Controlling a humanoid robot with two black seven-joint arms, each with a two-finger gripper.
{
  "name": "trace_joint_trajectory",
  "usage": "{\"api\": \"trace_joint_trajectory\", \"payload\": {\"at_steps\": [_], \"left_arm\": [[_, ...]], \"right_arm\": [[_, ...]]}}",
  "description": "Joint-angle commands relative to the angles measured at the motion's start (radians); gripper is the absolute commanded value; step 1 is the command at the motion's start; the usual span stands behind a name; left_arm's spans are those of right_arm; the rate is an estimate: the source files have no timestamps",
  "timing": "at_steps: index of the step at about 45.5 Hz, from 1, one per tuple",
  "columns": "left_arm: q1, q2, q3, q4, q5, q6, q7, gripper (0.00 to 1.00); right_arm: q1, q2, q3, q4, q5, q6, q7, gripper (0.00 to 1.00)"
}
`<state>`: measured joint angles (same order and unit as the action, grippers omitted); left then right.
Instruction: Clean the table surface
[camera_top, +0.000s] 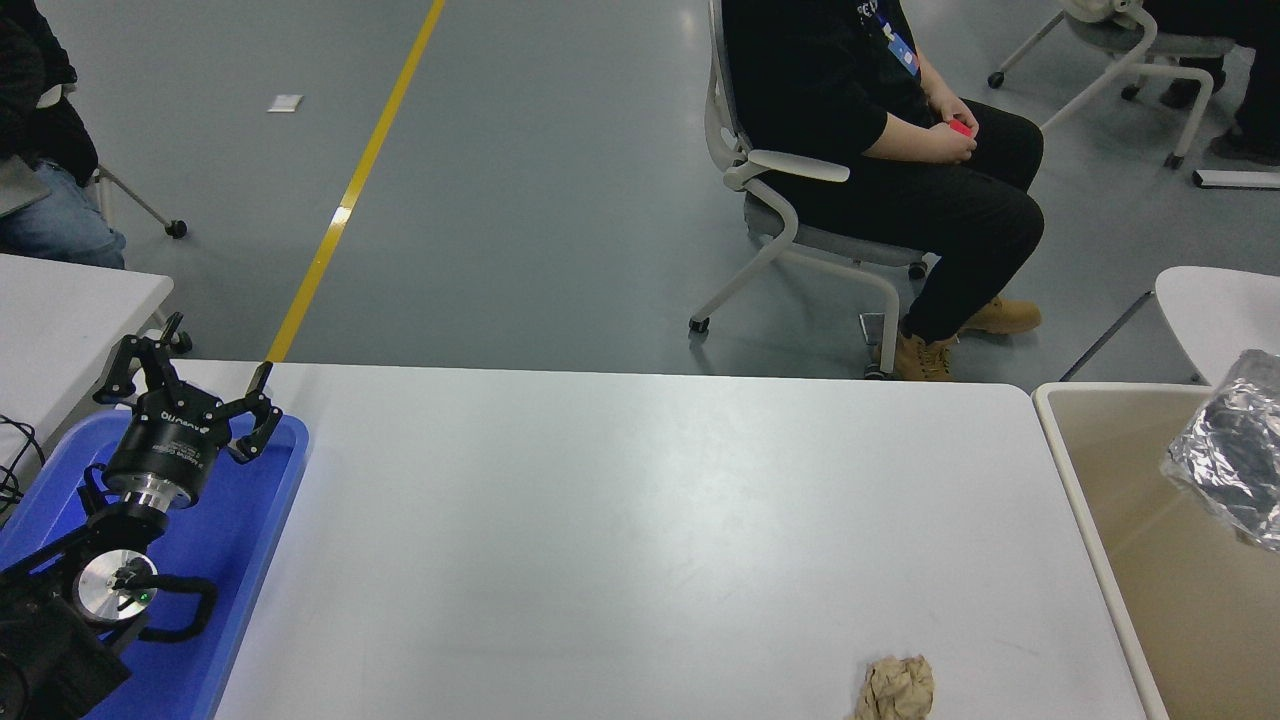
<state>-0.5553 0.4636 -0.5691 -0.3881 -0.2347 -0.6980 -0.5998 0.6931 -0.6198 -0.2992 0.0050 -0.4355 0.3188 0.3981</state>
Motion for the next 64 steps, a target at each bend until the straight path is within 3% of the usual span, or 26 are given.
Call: {"api": "trace_joint_trajectory", "payload": {"at_steps": [1,15,43,46,56,64], "left_arm": [[0.0,0.0,0.0,0.0,0.0,0.0,0.0,1.0],[0.0,0.001,0.0,0.0,0.0,0.0,0.0,1.0],[0.0,0.0,0.0,0.0,0.0,0.0,0.0,1.0],[0.0,0.0,0.0,0.0,0.0,0.0,0.0,1.0],[0.0,0.0,0.0,0.0,0.0,0.0,0.0,1.0],[0.0,0.0,0.0,0.0,0.0,0.0,0.0,1.0]], "right_arm": [[-0.043,0.052,0.002,0.0,0.014,-0.04,-0.042,0.0],[-0.064,0.13,-0.001,-0.002,0.014,-0.093,-0.082,0.0],[-0.072,0.132,0.0,-0.019,0.014,-0.127,-0.082,0.0],[-0.072,0.132,0.0,-0.019,0.014,-0.152,-0.082,0.11],[-0.073,0.129,0.0,-0.019,0.014,-0.185,-0.082,0.2],[-0.073,0.13,0.002,-0.017,0.015,-0.225,-0.082,0.4]]}}
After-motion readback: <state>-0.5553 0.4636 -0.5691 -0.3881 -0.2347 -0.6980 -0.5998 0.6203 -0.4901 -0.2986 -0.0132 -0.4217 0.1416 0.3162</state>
